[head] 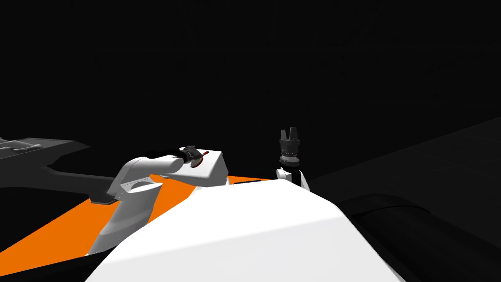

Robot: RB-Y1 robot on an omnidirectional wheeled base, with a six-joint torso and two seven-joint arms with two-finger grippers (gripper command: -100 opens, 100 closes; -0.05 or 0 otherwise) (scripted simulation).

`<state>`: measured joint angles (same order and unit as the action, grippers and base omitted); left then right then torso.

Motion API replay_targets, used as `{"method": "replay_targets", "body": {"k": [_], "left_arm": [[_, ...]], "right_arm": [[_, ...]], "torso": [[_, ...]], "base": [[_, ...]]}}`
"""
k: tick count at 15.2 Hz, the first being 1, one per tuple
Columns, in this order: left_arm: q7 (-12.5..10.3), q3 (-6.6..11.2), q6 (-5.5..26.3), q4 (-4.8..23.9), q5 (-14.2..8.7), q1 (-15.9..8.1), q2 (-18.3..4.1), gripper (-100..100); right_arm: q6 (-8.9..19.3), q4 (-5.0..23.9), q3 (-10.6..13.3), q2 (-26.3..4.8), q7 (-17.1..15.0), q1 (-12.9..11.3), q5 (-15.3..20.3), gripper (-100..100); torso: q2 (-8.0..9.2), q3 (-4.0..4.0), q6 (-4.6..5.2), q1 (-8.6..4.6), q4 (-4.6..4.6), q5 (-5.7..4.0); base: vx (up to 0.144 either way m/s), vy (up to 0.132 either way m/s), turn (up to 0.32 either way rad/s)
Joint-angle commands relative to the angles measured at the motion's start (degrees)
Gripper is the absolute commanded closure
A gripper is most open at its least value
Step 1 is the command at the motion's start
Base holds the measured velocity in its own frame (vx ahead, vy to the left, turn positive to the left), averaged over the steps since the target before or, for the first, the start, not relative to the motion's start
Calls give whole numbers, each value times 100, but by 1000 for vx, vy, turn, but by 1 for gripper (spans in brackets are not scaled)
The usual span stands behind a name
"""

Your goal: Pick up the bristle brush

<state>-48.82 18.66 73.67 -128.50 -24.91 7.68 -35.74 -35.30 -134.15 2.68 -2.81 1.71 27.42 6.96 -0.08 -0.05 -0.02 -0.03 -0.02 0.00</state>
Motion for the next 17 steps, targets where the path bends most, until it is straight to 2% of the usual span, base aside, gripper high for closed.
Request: {"method": "replay_targets", "body": {"k": [1,2,4,5,8,9,11,12,13,15,16,17], "left_arm": [[-32,0,170,-8,-2,-16,0,-100],[-169,63,376,-8,-96,-85,-31,-100],[-169,63,576,-8,-96,-85,-31,-100],[-298,123,717,-8,-185,-149,-59,-100],[-298,123,975,-8,-185,-149,-59,-100],[-419,179,1151,-8,-268,-208,-84,-100],[-419,179,1364,-8,-268,-208,-84,-100],[-419,179,1364,-8,-268,-208,-84,-100],[-530,231,1569,-7,-345,-263,-105,-100],[-530,231,1743,-7,-345,-263,-105,-100],[-632,279,1904,-6,-415,-313,-123,-100],[-632,279,2019,-6,-415,-313,-123,-100]], "right_arm": [[0,0,0,0,0,0,0,0],[0,0,0,0,0,0,0,0],[0,0,0,0,0,0,0,0],[0,0,0,0,0,0,0,0],[0,0,0,0,0,0,0,0],[0,0,0,0,0,0,0,0],[0,0,0,0,0,0,0,0],[0,0,0,0,0,0,0,0],[0,0,0,0,0,0,0,0],[0,0,0,0,0,0,0,0],[0,0,0,0,0,0,0,0],[0,0,0,0,0,0,0,0]], "torso": [[0,0,0,0,0,0],[2,1,-1,0,0,0],[0,0,2,-2,0,-1],[1,0,0,-1,0,0],[0,0,0,0,0,0],[2,1,0,0,0,0],[2,1,1,-1,1,0],[3,1,0,0,1,0],[4,2,-1,0,1,0],[2,1,2,0,1,0],[2,1,0,0,0,0],[2,1,1,1,1,0]], "base": [[11,1,7],[16,-3,-78],[18,1,-69],[21,3,-70],[17,5,-34],[12,0,-63],[15,5,-62],[7,4,3],[12,4,-60],[15,5,-56],[17,7,-53],[19,8,-59]]}}
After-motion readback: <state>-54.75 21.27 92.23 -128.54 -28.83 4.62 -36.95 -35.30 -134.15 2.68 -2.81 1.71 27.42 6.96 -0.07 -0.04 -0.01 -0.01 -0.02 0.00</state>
